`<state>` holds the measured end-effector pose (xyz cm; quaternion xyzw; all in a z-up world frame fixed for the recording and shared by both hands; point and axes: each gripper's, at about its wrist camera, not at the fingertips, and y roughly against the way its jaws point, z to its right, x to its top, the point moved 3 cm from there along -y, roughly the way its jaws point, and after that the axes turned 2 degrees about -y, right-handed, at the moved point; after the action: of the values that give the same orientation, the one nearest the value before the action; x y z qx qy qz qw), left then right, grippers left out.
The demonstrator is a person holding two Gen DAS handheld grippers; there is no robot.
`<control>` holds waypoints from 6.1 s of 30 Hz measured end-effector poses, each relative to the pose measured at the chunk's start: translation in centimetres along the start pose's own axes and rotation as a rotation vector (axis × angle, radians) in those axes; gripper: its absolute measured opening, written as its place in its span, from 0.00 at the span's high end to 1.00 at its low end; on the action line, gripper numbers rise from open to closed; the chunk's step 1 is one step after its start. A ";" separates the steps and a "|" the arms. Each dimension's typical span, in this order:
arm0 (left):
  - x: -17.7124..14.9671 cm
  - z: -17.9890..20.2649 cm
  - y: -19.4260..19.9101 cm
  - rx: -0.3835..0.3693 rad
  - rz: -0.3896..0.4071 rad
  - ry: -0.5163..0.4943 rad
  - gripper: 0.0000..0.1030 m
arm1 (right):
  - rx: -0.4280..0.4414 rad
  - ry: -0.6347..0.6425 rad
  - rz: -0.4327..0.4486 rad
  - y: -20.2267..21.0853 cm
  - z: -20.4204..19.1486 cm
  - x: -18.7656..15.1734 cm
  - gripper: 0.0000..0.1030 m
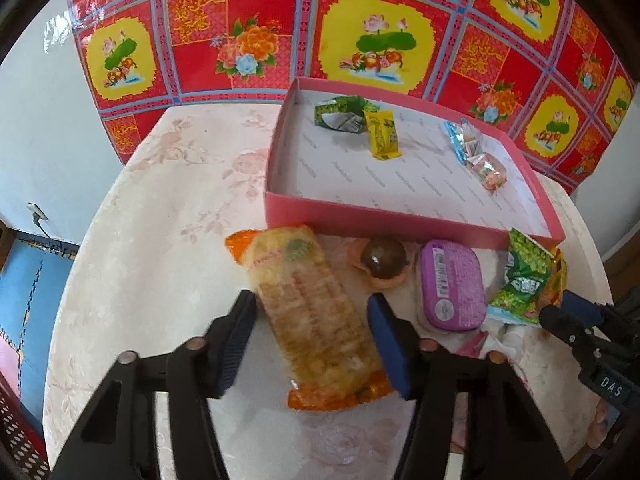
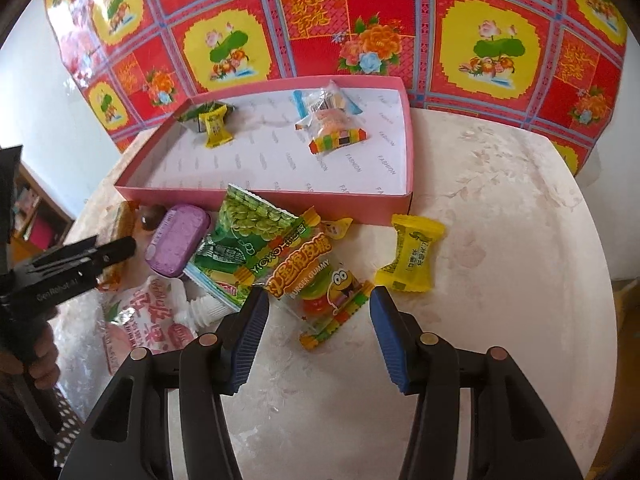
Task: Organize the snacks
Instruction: 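Grasp the orange bread bag with left tool while right tool grasps colourful candy bag, then carry the bread bag with left tool while right tool carries candy bag into box, then open both tools to drop the bread bag and candy bag in the box, then withdraw both tools toward the brown round sweet and the yellow candy on the table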
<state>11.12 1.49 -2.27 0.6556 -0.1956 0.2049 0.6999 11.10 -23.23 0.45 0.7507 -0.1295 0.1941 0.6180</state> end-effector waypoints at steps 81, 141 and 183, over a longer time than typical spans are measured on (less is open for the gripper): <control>10.7 2.1 -3.1 -0.050 0.085 -0.061 0.62 | -0.001 -0.019 0.129 -2.0 2.6 11.6 0.63; 11.4 5.0 -0.8 -0.026 0.092 -0.110 0.35 | 0.002 -0.002 0.234 0.1 2.4 11.0 0.46; 4.5 1.8 3.2 -0.020 0.032 -0.056 0.35 | -0.023 -0.111 0.136 3.1 4.5 1.4 0.46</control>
<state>13.12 -0.01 2.96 0.6509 -0.2276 0.1955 0.6974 11.55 -28.16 3.11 0.7428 -0.2167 0.1922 0.6037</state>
